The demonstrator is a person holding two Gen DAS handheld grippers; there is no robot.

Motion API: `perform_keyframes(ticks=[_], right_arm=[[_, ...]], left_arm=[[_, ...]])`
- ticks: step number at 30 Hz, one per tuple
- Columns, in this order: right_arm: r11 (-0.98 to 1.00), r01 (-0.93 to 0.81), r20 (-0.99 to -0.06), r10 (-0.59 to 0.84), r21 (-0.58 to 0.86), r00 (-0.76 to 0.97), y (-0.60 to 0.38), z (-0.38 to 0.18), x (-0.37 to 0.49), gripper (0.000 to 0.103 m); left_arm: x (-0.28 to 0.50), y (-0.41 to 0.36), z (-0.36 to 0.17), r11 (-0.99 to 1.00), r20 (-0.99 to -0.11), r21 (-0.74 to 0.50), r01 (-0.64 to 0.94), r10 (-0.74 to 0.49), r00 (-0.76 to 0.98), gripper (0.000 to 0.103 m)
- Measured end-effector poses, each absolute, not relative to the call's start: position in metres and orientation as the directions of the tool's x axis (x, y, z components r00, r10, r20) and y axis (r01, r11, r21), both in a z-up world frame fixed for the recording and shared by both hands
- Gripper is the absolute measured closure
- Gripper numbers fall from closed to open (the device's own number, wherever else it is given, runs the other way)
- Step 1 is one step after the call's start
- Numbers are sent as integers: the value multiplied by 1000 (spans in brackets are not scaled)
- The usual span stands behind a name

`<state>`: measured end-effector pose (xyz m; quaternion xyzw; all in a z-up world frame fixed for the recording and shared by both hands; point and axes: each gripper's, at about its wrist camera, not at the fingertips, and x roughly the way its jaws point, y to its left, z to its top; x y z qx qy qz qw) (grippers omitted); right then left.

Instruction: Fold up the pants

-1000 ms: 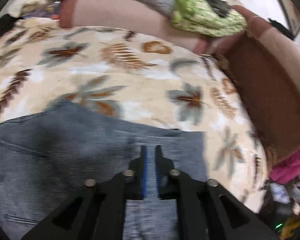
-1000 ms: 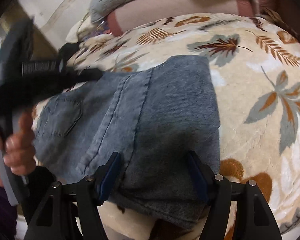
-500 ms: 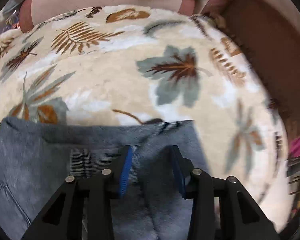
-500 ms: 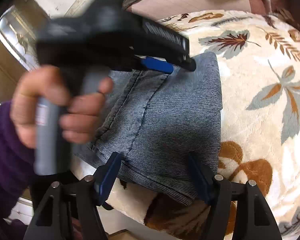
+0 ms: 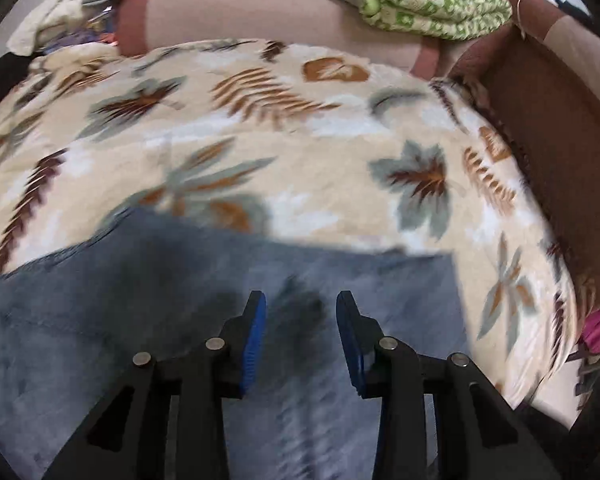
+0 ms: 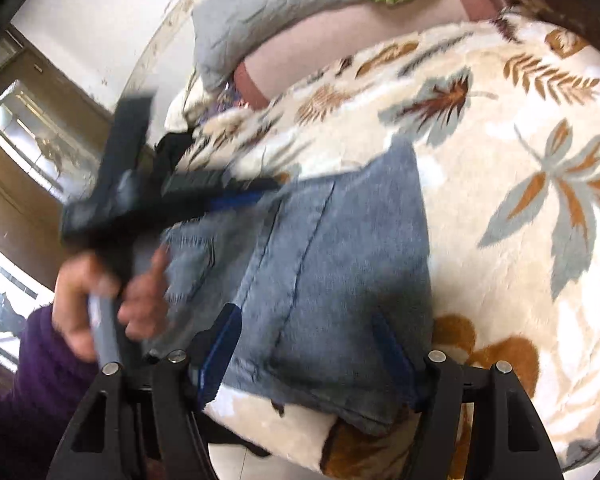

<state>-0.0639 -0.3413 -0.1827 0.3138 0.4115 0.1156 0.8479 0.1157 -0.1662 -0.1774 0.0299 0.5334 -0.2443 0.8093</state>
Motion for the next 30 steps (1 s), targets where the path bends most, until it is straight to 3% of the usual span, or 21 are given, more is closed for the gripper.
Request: perform_keyframes(ticks=[4,7,14,16,19,22,23,26,30], right_arm=[[758,98,-638,465,645,614,-335,-188,-49,32],[749,166,-698,479,641,533,-331,-211,-35,32],[729,177,-665,461,661,587,-339,-201,-44,32],[738,161,-658,452,655,603,-337,-195,-46,32],[741,146,-646,450,655,616,-333,-191,-47,32],[747,141,-648,448,650,616,-328,-190,-44,32],[748,138,-648,448,649,616,-327,-189,-44,32],[752,131,-648,449,646,615,-324,-188,-44,32],[750,136,-651,452,648,610,-323,-189,-45,32]], left_arm=[[101,-144,-195,894,-904,-180,410,-315,290,66],[89,-142,-207,895,-914,-116,432,-266,305,66],[85,-96,-174,909,-882,-146,391,-298,364,64],[87,-57,-162,934,-869,-137,329,-273,413,58],[89,19,-150,979,-859,-110,173,-181,479,36],[85,104,-144,996,-857,-88,-9,-71,510,33],[83,123,-145,994,-861,-94,-49,-56,506,27],[76,180,-153,976,-877,-131,-174,-32,479,25],[68,216,-173,927,-889,-281,-248,-154,431,25]])
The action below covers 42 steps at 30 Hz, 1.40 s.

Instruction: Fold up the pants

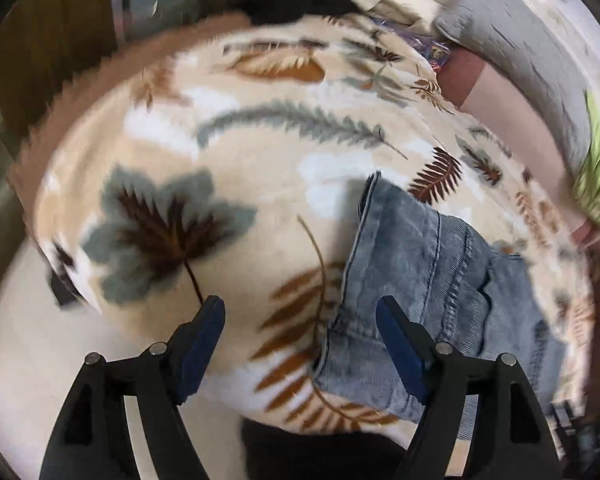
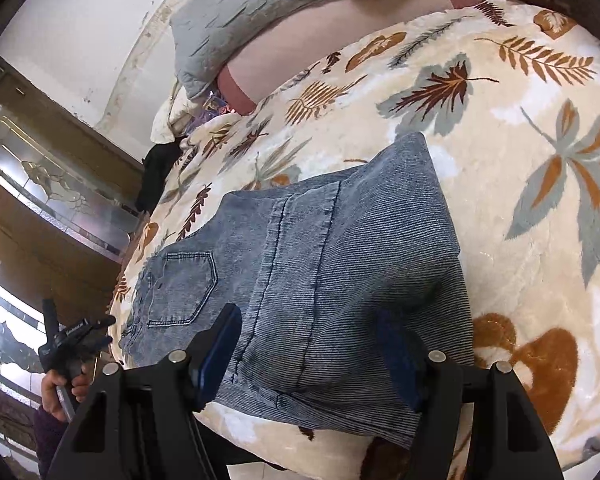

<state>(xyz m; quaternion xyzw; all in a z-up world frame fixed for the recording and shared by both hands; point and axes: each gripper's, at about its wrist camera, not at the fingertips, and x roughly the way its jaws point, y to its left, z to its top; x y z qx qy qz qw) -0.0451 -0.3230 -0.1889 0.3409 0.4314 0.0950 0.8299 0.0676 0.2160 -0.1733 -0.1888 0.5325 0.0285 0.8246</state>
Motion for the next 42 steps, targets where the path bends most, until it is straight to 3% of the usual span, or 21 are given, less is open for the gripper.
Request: perform_keyframes(ticks=[5,12,19,24,25,26,31,39,41,42], right_arm=[[752,144,-660,449,643,603,-324,-190,-48,32],[745,162,-659,439,647,610,-331,-191,-53,32],[759,151,-665,433,633,608,-327,-189,-53,32],[752,151,-657,437,642,614,-329,-188,-53,32],[750,150,-655,439,644,615,-329,-188,-52,32],[750,148,-654,440,644,615,-329,-188,-52,32],[753,142,-652,439,642,618,-328,-187,-52,32],[726,88,-593,479,682,648,-319,-177,-43,32],[755,45,-592,474,654,652,-304,-167,-34,38],[786,7,-598,464,618,654,-291,-160,-26,53]], left_arm=[[62,211,-198,867,-875,-420,-269,-308,373,24],[50,198,-213,792,-836,-528,-305,-424,348,24],[56,178,-220,792,-823,-542,-281,-433,367,26],[63,177,-221,805,-818,-533,-262,-410,404,60],[63,176,-220,800,-808,-546,-248,-425,408,71],[64,174,-219,805,-806,-544,-238,-423,413,73],[59,158,-193,858,-809,-481,-182,-354,469,82],[48,109,-118,952,-766,-305,33,-266,585,84],[49,98,-112,960,-764,-275,59,-255,593,84],[49,96,-110,962,-765,-266,64,-251,593,84]])
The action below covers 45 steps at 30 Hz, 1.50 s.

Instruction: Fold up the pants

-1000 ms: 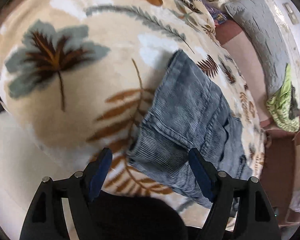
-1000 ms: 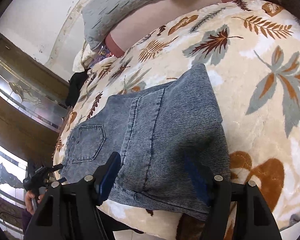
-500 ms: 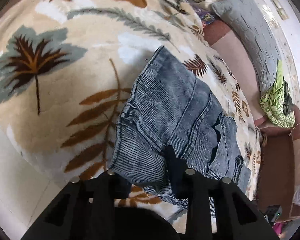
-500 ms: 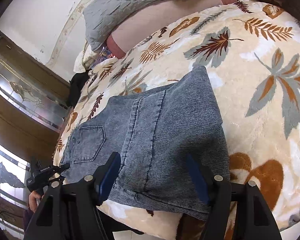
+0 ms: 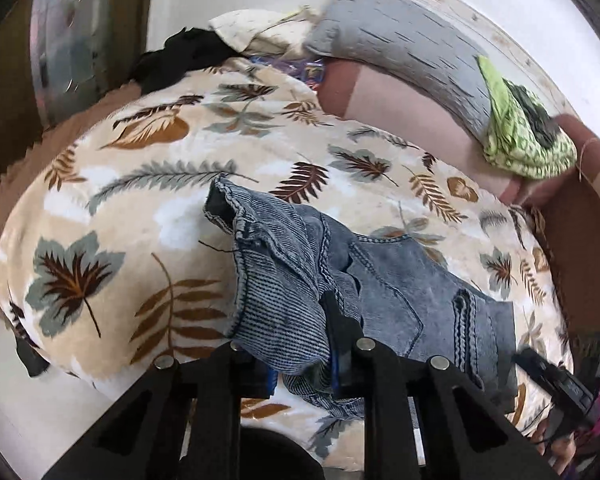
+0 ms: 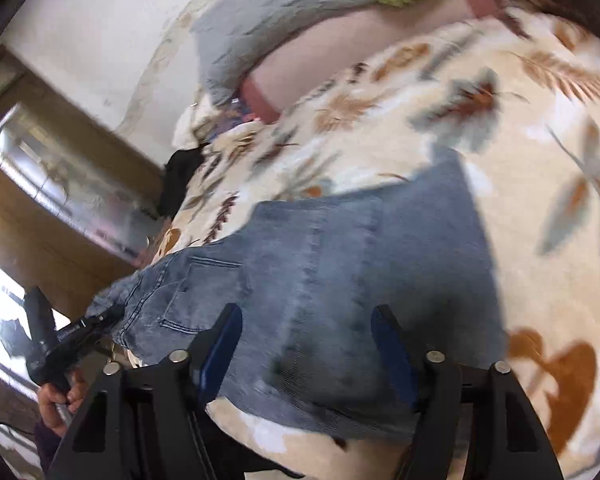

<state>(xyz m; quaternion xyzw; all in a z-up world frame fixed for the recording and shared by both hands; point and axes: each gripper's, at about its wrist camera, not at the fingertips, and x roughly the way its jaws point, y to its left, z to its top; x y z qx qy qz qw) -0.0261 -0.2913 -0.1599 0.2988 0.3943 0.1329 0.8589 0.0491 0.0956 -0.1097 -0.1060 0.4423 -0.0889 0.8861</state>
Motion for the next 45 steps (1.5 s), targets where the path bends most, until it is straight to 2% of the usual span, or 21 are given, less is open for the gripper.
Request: perform_keyframes(ticks=[1,2,6,10,14,16,20,24,31,33,34,37,41,45], right_arm=[[808,-32,-603,465,589,648,-277,-154,-16,65],[814,-59,-606,477,578,636,-262,-151,-5,67],[798,-116,-623,543,591,562,-207,-158,34,67],[850,-99,-754,508,518,416,-161,-200,58,66],[801,-87,-691,561,593,455,-183,-195,46,66],[774,-70,-633,562,629,532,-216,-181,32,66],[752,51,-569,451,658,688,-299,-161,-3,66],[655,227,-522,299,721,799,-389,-166,-43,67],[509,341,-497,207,790,843,-459,-181,-74,67],[473,353,-488,197,807,850,-470,-185,-78,67],[462,361,-489,193,810,851,-476,-187,-82,67],[427,373,-482,179,824,858,-487,-188,-89,66],[439,353,-475,205,826,856,-487,-185,-88,66],[495,307,-474,258,813,842,-465,-179,-74,66]], left_arm=[[48,95,-108,963,-766,-260,66,-247,594,84],[47,95,-106,963,-761,-262,69,-250,598,84],[35,95,-95,961,-742,-258,99,-263,617,85],[25,82,-82,960,-722,-230,159,-278,634,85],[17,61,-68,958,-704,-184,221,-285,650,86],[13,50,-60,953,-693,-170,253,-298,656,86],[3,16,-44,934,-678,-131,332,-328,658,87],[-6,-32,-31,900,-680,-85,427,-365,636,87],[-19,-151,-32,798,-705,-49,600,-454,545,88],[-19,-183,-43,767,-720,-71,637,-482,499,86],[-19,-198,-51,744,-731,-87,662,-499,464,81],[-16,-222,-68,748,-784,-80,659,-455,421,80],[-8,-197,-56,782,-747,-89,617,-462,478,63],[13,-166,-51,847,-721,-53,528,-398,567,53]])
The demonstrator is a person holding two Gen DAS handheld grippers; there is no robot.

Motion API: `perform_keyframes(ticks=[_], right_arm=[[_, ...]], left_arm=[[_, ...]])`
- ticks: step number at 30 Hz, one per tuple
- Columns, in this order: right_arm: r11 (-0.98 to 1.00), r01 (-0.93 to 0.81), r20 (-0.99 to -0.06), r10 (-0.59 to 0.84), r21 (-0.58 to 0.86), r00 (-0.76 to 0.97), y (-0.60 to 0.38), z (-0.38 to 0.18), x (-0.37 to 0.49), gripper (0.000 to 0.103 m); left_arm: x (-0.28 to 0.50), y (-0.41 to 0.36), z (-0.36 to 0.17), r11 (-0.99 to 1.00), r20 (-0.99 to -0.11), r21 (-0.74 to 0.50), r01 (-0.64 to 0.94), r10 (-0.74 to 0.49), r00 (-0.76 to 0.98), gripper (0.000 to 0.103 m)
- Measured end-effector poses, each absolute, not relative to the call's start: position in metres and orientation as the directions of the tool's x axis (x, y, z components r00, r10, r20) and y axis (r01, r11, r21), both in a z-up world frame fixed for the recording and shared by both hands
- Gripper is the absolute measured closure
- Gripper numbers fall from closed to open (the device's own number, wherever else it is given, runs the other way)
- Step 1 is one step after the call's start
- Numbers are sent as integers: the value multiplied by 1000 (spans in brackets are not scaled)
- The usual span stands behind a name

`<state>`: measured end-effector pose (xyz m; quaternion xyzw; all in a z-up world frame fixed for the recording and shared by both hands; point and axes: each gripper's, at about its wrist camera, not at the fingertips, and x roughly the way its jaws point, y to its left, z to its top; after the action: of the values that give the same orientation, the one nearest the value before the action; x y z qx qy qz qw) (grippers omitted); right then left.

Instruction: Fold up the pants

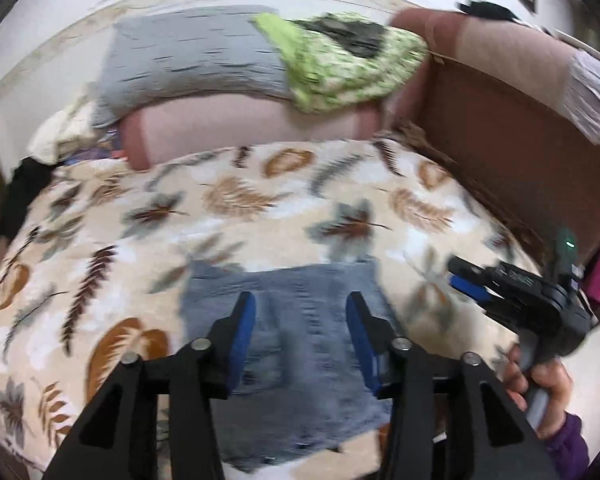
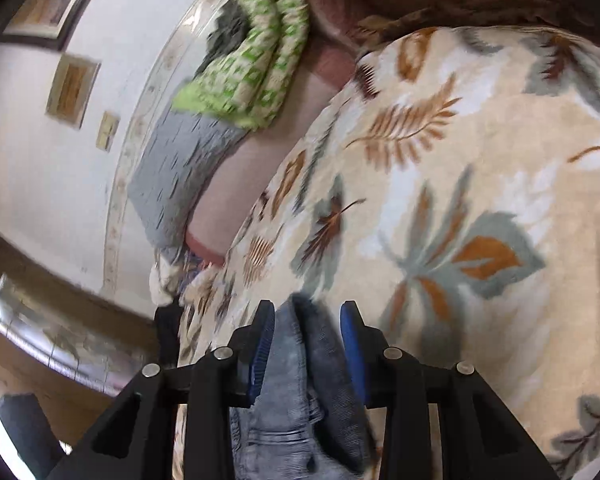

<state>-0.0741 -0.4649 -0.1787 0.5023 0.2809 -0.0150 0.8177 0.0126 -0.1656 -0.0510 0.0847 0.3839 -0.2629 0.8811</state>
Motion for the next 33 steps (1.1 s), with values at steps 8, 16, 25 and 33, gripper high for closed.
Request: perform_keyframes(ticks=[8,16,25,33], right_arm=[[699,181,-526,316,692,790,-389,-158,-39,66],[815,203,-743,354,543,568,-330,-205,4,63],[730,199,-604,346,654,718,-364,-167,-14,63],[815,142,-636,315,562,705,-342,-159,40,63]], left_arm=[[23,-134,-130,889,-854,-10,458,-245,458,53],[21,-128,-193,894,-898,-35,447,-225,379,47],[53,-111,-134,912,-843,-34,410,-246,478,47],[127,-144,-154,935,-870,-16,355,-188,456,46]])
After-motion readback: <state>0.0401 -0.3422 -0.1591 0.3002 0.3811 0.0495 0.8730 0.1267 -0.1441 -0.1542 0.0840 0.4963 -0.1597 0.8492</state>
